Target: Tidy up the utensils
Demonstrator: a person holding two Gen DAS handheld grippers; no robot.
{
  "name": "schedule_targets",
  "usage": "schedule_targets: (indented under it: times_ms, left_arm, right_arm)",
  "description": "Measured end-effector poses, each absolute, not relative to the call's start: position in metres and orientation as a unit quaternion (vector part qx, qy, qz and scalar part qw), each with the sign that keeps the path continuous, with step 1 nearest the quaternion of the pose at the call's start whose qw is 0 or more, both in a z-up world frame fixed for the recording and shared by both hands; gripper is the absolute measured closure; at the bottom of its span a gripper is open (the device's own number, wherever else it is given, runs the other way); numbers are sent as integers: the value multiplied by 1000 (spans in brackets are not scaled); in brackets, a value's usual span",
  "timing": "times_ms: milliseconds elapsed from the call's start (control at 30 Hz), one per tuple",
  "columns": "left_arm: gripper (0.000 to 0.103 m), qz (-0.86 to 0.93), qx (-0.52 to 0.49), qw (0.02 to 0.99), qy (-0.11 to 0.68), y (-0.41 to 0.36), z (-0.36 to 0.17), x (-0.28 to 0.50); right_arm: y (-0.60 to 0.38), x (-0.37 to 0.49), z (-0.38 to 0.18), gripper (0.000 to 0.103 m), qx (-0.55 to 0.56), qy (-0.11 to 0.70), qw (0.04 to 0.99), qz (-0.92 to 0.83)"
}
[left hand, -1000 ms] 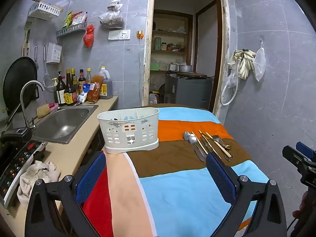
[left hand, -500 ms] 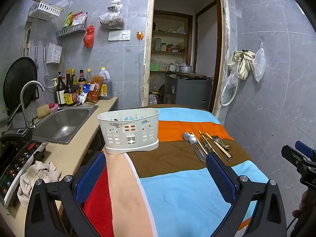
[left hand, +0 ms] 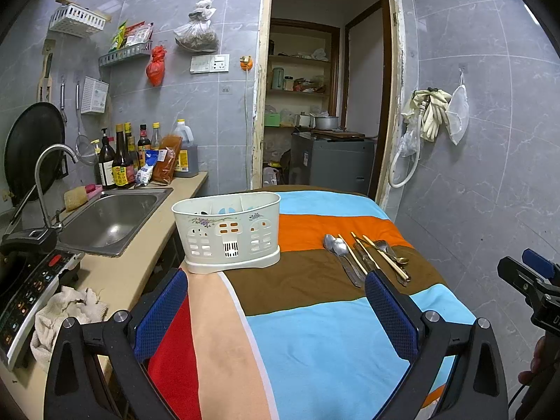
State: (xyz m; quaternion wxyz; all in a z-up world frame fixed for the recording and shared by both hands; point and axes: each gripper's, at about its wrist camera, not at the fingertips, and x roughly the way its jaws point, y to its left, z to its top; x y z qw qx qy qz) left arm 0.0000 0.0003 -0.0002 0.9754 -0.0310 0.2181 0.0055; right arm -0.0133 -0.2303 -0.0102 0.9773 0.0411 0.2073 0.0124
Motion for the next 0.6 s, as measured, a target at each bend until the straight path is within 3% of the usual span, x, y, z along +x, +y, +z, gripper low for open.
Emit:
schedule_targets:
  times_ms: [600]
  left_arm:
    - [1, 6, -30, 976, 217, 0, 0, 0]
  right_arm:
    - [-229, -12, -11, 1, 41, 208, 977, 12]
